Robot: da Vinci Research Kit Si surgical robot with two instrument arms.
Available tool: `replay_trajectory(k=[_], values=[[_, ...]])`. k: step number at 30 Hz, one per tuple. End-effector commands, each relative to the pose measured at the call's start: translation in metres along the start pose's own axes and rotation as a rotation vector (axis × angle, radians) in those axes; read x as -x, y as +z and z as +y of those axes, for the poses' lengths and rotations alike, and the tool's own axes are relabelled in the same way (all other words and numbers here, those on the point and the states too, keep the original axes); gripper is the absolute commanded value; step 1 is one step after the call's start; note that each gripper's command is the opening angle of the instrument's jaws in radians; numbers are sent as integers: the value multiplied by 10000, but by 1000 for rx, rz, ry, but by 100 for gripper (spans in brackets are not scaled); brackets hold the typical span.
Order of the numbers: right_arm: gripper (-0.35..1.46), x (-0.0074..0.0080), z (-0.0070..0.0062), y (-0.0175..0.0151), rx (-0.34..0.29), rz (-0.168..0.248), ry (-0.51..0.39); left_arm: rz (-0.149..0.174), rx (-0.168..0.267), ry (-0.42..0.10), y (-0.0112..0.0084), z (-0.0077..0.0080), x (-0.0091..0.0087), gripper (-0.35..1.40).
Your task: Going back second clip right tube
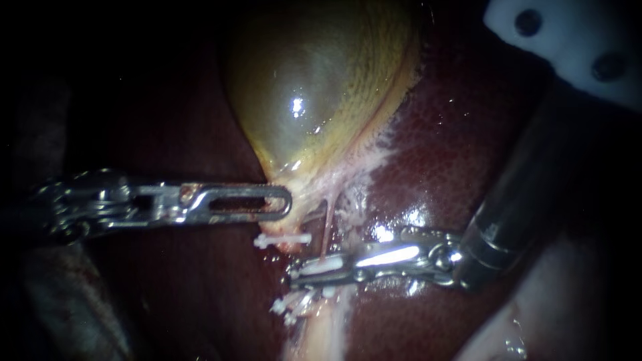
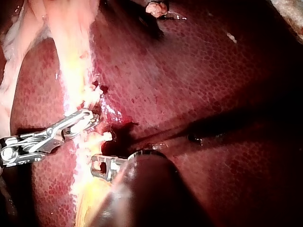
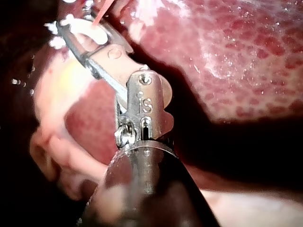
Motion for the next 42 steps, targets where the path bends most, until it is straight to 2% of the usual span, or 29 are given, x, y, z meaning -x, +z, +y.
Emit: replay_trajectory(k=[1, 10, 19, 30, 35, 42], values=[[32, 0, 0, -1, -2, 6, -8, 0, 0, 0, 0, 1, 0, -35], [43, -4, 1, -5, -20, 26, -67, 0, 1, -1, -1, 2, 0, -35], [46, -11, 2, -18, 6, 36, -163, -1, 1, -1, -2, 2, 0, -35], [47, -7, 6, -55, 55, 49, -229, -1, 1, -1, -3, 3, 0, -35], [48, -8, 1, -74, 68, 49, -266, -2, 3, -1, -3, 3, 0, -35], [47, -14, -12, -104, 91, 60, -329, -2, 3, -1, -2, 3, 0, -35]])
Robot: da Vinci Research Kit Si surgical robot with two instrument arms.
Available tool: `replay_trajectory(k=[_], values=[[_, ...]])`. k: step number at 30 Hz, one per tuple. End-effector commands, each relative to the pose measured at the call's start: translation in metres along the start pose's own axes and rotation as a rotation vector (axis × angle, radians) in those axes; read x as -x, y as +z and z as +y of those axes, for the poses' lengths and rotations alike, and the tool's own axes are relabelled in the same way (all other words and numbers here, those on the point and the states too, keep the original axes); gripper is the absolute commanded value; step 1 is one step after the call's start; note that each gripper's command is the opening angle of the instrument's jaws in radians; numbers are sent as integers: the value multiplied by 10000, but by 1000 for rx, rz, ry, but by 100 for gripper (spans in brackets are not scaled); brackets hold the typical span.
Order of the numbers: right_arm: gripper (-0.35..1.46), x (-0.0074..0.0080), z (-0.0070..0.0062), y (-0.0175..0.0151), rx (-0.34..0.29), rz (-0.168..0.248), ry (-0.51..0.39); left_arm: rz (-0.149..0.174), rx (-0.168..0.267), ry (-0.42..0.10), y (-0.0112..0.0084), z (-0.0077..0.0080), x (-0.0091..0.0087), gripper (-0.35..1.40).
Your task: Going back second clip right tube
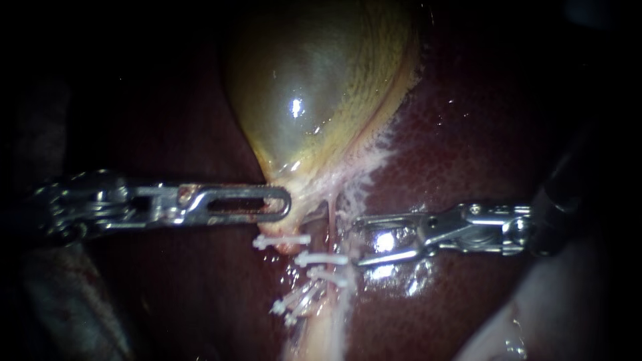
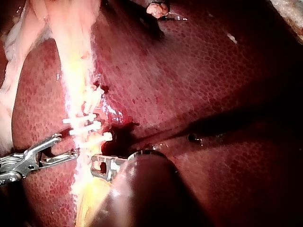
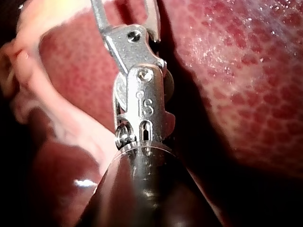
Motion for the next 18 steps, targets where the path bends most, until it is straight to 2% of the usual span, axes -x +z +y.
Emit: replay_trajectory(k=[1, 3, 8, 13, 18], values=[[47, -1, -1, -4, 6, 5, -6, 0, 0, 0, 1, -1, 0, -35], [47, -4, -3, -13, 21, 15, -23, 0, 0, 0, 1, -1, 0, -35], [51, -8, -7, -29, 57, 6, -56, 0, 0, 0, 1, -1, -1, -35], [56, -12, -12, -33, 94, 8, -90, 0, 0, 0, 2, -3, -1, -35], [57, -12, -15, -34, 91, 11, -116, 0, 1, 1, 2, -5, -2, -35]])
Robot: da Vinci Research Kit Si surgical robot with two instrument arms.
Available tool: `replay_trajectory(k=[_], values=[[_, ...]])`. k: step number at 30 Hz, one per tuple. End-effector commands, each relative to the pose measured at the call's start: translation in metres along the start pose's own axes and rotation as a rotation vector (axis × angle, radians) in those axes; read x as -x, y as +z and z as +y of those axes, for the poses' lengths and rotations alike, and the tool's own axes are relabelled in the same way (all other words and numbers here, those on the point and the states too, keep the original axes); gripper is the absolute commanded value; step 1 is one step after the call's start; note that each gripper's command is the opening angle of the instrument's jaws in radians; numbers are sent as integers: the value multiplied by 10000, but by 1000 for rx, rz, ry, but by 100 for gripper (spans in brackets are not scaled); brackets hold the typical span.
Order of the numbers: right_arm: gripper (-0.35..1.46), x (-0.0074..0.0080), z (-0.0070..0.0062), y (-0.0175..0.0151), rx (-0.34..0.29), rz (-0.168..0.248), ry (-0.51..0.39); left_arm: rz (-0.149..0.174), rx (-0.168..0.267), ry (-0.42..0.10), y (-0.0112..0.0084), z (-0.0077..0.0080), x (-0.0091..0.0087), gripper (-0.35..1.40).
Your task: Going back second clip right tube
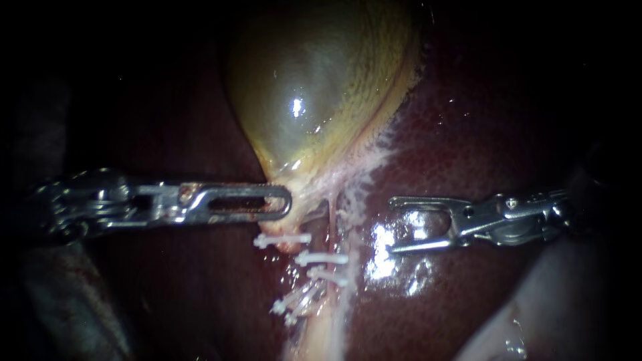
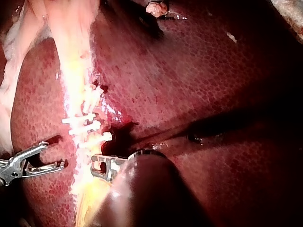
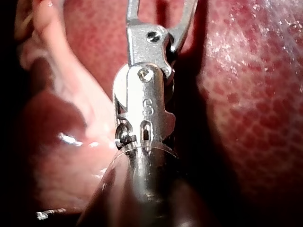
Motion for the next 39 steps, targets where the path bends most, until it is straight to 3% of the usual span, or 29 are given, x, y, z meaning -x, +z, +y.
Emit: replay_trajectory(k=[1, 14, 27, 39], values=[[57, 0, 0, 0, 1, -1, 0, 0, 0, 0, 0, -1, 0, -35], [57, -1, -2, 0, 1, 1, -6, 1, 0, 4, 14, -25, -7, -35], [57, -2, -3, 5, -2, 4, -5, 10, 0, 6, 56, -29, -7, -35], [57, -3, -3, 7, -1, 6, -4, 12, 3, 13, 61, -35, -10, -35]])
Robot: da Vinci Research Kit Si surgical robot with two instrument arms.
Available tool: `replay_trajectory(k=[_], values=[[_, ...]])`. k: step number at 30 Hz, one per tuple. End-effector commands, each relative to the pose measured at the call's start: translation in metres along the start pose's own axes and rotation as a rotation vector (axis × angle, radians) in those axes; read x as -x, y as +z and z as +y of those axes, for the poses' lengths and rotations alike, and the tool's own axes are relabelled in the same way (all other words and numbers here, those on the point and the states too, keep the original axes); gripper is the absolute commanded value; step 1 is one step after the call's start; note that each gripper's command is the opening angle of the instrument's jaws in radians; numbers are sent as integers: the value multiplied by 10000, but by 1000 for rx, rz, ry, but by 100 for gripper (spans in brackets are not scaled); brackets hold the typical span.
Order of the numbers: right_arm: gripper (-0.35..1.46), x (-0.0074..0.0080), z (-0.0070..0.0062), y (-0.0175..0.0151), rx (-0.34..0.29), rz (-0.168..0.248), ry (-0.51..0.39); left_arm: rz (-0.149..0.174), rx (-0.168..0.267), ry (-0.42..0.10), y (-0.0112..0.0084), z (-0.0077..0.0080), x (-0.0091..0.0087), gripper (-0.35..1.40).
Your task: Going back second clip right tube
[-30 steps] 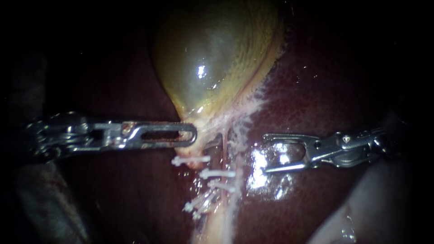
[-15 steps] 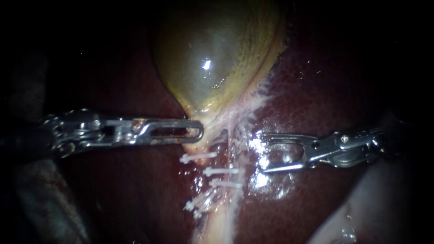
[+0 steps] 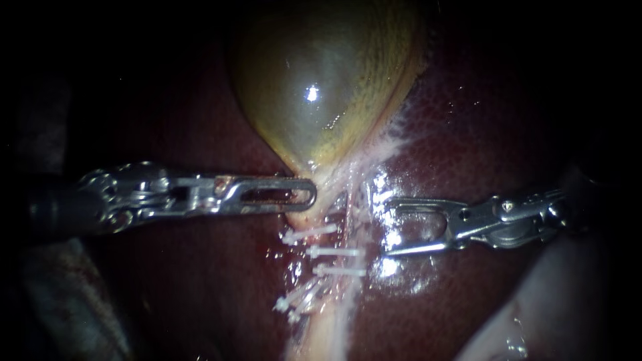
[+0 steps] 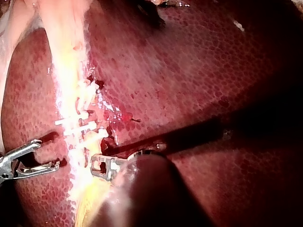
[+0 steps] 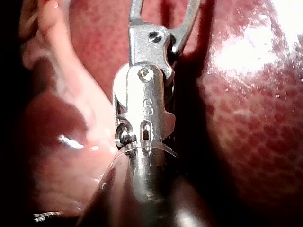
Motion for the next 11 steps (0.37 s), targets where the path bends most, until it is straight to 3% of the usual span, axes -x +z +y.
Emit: replay_trajectory(k=[1, 11], values=[[57, 0, 0, 0, 0, 0, 0, -1, 0, 2, 0, 0, 0, -35], [57, 0, 1, 0, 1, 0, 0, -1, -1, 2, 0, 0, 1, -35]])
